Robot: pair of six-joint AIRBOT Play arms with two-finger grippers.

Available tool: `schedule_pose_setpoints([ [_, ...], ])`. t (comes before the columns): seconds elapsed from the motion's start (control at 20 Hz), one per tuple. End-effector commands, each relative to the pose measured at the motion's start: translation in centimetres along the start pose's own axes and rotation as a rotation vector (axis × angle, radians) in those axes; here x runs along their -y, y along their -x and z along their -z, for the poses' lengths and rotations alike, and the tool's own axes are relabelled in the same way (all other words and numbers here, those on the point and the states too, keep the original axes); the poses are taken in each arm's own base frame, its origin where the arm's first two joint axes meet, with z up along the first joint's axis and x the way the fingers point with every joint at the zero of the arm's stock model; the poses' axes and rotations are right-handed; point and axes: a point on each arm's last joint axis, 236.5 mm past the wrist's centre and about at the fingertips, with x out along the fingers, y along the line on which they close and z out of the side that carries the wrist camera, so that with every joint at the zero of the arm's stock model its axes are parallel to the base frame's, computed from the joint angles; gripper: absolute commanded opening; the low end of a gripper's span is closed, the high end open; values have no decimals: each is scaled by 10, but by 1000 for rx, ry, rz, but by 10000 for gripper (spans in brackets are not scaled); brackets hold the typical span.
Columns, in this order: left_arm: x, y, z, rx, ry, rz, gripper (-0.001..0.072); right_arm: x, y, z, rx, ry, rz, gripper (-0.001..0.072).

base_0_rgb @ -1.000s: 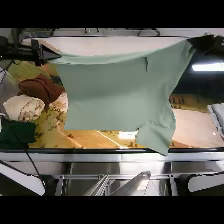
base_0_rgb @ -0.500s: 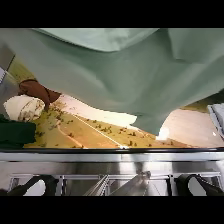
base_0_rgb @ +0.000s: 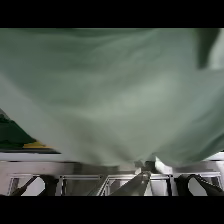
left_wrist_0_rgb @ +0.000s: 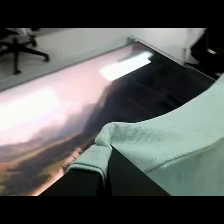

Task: Fold the shirts.

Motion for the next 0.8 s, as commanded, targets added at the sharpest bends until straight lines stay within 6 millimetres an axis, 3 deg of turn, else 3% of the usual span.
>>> schedule_pose_setpoints([
  [0.0,-55,-91,82,-299,189,146,22,24,-81,114,-279,-279,-204,16],
  [0.15,-119,-184,197,-555,352,175,22,68,-157,235,-432,-488,-188,17],
  [0.25,-158,-223,268,-629,508,179,22,100,-196,314,-492,-585,-137,17],
  [0.35,-204,-245,326,-651,658,156,21,127,-226,375,-479,-659,-89,17],
  [0.4,-228,-250,346,-647,713,129,18,136,-237,392,-447,-702,-80,17],
  [0.5,-266,-252,363,-616,772,70,17,149,-253,407,-359,-758,-80,17],
  [0.6,-290,-249,357,-579,768,31,17,163,-261,407,-288,-779,-56,17],
  [0.75,-301,-248,337,-544,723,2,17,174,-265,388,-224,-727,-45,18],
])
